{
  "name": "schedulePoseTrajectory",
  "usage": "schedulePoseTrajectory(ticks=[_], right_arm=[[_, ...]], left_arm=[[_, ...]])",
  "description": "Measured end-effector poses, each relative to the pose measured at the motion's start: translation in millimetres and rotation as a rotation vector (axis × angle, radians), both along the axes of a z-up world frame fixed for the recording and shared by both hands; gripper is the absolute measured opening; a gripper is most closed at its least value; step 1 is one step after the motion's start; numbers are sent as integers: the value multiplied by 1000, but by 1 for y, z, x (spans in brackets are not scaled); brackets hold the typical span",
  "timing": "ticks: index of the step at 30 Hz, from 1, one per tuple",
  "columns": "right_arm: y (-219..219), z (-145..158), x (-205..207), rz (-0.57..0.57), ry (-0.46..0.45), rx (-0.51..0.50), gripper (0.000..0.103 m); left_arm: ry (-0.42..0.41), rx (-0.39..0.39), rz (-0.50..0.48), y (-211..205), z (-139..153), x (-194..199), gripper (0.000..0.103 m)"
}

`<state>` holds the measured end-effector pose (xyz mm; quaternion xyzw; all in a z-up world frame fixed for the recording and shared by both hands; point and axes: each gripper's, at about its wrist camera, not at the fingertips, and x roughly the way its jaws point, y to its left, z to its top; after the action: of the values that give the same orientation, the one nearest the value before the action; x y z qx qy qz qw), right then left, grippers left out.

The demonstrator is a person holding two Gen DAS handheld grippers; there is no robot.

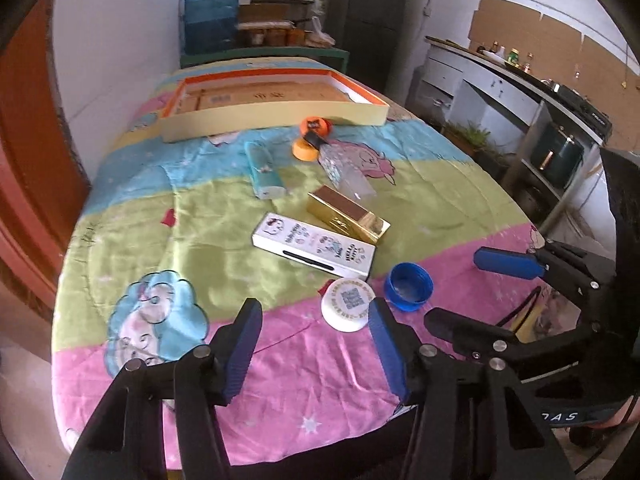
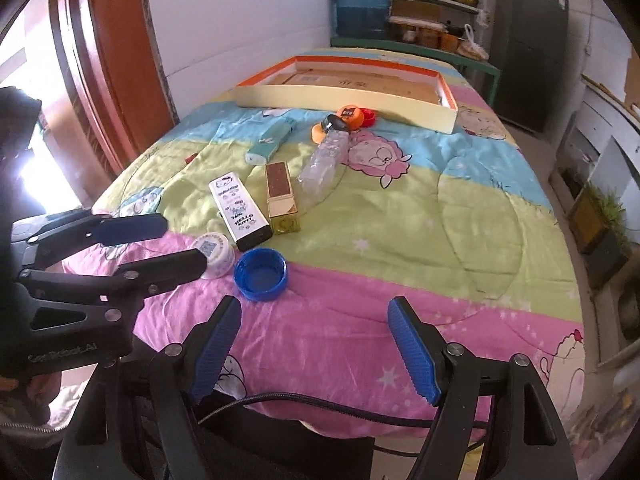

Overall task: Organize rigid objects
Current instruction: 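Grasp the white round QR-code jar with the left tool while the right tool grasps the blue bottle cap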

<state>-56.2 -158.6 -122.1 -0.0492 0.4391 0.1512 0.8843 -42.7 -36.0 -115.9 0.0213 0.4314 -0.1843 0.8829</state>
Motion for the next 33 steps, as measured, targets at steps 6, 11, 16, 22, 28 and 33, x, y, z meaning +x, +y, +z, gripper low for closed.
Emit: schedulePoseTrajectory(ticks=[6, 11, 16, 22, 28, 33], right_arm=[[1, -3, 1, 26, 3, -13, 78], [11, -2, 2, 70, -9, -5, 76], [21, -3, 8, 104, -25, 2, 65], [29, -2, 13, 123, -38, -10, 33], [27, 1, 16, 116, -30, 23, 30], [25, 9, 17, 103, -50, 36, 30]], left_arm=[[-6, 17, -40, -8, -6, 7, 55], [-44, 49, -53, -11, -6, 4, 33], [-31, -7, -47, 2, -6, 8, 31], [-35, -10, -51, 2, -5, 8, 30], [-47, -42, -49, 5, 2, 6, 30], [-52, -48, -50, 5, 9, 6, 30]])
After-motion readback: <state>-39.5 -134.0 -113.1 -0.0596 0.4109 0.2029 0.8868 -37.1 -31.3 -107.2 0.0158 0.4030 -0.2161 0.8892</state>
